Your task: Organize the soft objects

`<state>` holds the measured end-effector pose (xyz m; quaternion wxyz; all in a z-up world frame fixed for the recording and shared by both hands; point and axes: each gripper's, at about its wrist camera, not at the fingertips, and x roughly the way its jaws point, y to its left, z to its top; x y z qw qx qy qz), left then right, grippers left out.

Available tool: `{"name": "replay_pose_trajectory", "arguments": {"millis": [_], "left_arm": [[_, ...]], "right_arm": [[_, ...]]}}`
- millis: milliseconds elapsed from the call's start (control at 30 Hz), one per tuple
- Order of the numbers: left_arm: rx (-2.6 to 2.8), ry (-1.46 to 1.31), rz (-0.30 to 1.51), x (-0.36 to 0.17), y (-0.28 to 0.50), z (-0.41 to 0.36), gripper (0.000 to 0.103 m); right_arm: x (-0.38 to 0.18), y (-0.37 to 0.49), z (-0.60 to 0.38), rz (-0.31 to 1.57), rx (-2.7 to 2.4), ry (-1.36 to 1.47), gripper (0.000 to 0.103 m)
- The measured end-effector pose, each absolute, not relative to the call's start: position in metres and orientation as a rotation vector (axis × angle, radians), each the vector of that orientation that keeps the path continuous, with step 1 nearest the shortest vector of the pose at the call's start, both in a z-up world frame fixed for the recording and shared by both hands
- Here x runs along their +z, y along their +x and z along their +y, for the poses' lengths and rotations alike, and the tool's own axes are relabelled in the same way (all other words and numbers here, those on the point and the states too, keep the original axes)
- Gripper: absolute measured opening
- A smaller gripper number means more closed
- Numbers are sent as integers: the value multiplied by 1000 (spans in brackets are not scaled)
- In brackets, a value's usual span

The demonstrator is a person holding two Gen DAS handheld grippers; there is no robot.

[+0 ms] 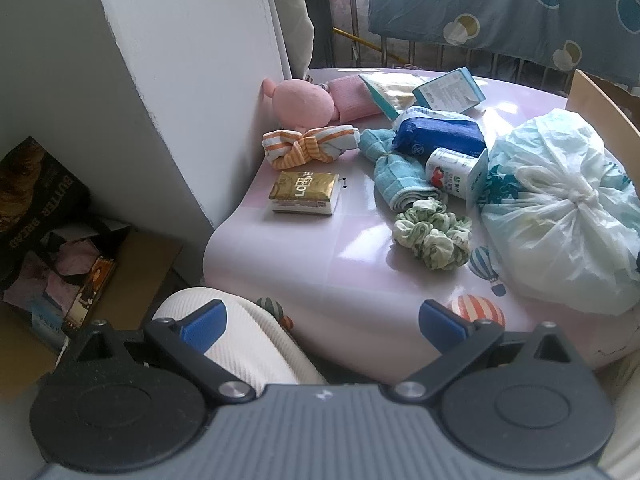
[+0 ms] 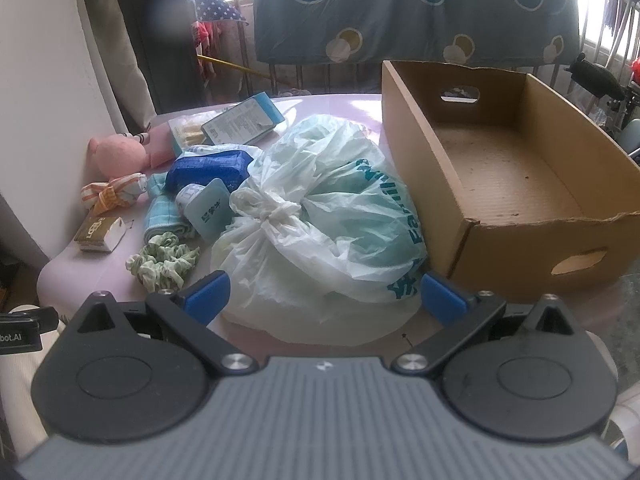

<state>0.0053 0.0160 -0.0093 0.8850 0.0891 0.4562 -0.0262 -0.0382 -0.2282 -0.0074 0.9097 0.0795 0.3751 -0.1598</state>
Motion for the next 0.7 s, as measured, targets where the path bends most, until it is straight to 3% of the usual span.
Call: {"name": "replay_pose_trajectory", "arguments": {"millis": [400,700], "left_arm": [[-126,227,833,10,23,15,103],[-208,171,651,47,88,-10,102]], "right_arm": [[19,-12,-224,668,-161,94,102],[77,107,-260,623,88,190,102]]}}
